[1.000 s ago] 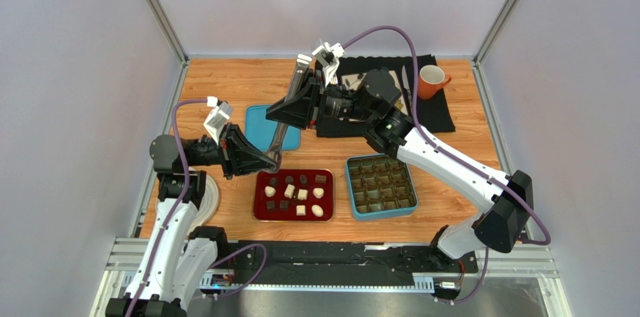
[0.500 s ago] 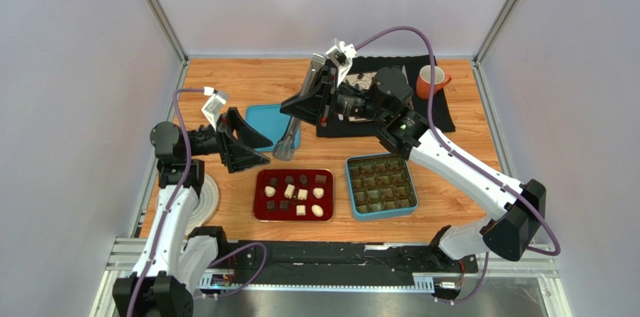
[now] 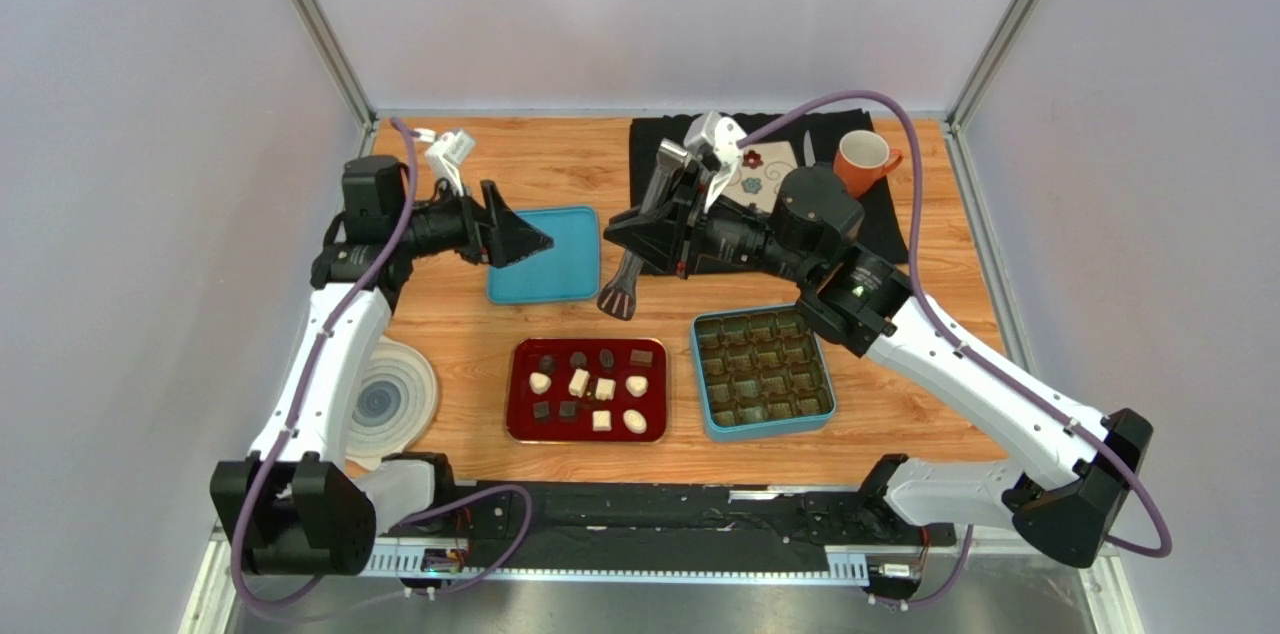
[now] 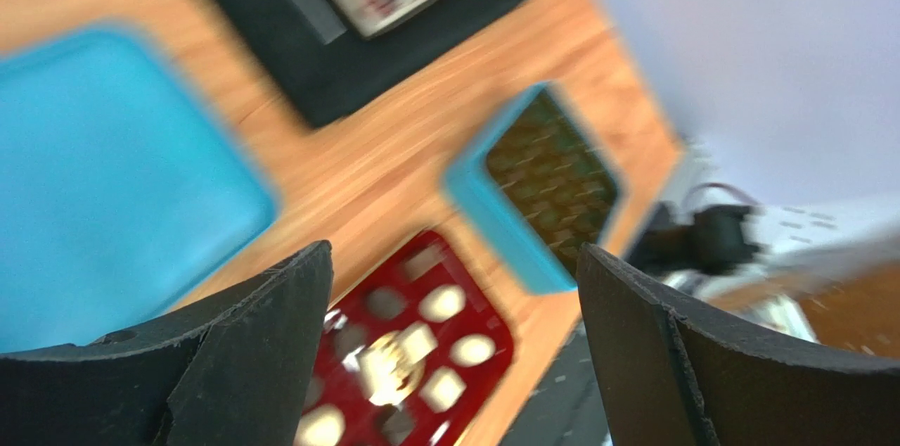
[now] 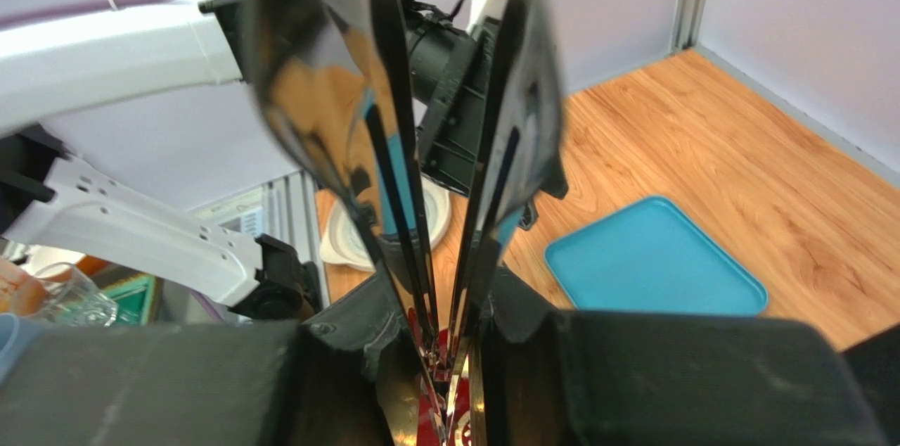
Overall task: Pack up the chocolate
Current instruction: Pick up the fake chocolate from the plate.
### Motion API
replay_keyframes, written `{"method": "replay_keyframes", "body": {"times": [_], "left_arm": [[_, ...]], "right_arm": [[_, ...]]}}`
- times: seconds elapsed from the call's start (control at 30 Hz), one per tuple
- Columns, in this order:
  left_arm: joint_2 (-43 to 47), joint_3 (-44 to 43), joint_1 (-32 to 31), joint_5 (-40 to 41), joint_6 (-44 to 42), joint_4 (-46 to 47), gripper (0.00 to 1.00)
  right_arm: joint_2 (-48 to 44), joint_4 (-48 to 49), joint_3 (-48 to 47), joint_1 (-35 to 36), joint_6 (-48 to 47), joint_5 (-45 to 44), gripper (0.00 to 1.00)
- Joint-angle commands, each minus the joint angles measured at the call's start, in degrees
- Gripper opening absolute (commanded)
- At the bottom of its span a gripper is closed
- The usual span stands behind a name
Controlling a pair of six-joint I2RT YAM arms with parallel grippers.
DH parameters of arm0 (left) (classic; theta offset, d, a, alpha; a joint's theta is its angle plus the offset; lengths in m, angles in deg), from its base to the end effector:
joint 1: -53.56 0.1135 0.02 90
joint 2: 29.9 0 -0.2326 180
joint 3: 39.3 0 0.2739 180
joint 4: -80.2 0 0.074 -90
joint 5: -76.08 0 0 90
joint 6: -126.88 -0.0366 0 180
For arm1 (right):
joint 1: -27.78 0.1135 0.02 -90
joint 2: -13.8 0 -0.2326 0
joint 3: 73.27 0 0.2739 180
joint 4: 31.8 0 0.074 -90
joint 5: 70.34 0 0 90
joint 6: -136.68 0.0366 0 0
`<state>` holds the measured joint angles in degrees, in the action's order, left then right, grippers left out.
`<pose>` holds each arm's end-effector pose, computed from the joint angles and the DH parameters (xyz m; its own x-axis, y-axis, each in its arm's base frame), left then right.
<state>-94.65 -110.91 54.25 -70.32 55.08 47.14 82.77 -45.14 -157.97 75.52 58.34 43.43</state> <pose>0.2776 -0.0271 0.3150 -0.6507 -0.1807 -0.7375 0.5657 0.5326 -0.6296 0.1959 0.2376 0.4093 -0.1642 0.0944 -0.9819 -0.9342 0.3046 0.1855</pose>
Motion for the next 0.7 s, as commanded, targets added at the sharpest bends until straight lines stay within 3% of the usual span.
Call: {"method": "replay_keyframes", "body": {"times": [0.0, 0.1, 0.3, 0.47, 0.67], "left_arm": [[-2.75, 2.16, -0.51, 26.32, -17.4, -20.12, 0.96], [-0.29, 6.47, 1.76, 29.33, -20.3, -18.97, 0.99], [1.91, 13.94, 8.7, 37.41, -25.14, -16.78, 0.99], [1.38, 16.85, 16.17, 32.77, -26.98, -17.48, 0.97], [4.45, 23.08, 17.33, 32.14, -29.45, -17.13, 0.94]], "right_arm": [[1.95, -1.68, 1.22, 4.27, -4.97, -8.62, 0.0], [5.46, -2.74, 0.86, 9.11, -8.93, -15.65, 0.0], [13.36, 6.73, 2.44, 13.77, -9.56, -23.76, 0.0], [18.39, 13.68, 3.67, 15.09, -7.36, -27.19, 0.0], [24.28, 21.95, 4.29, 18.08, -7.88, -32.73, 0.0]]}}
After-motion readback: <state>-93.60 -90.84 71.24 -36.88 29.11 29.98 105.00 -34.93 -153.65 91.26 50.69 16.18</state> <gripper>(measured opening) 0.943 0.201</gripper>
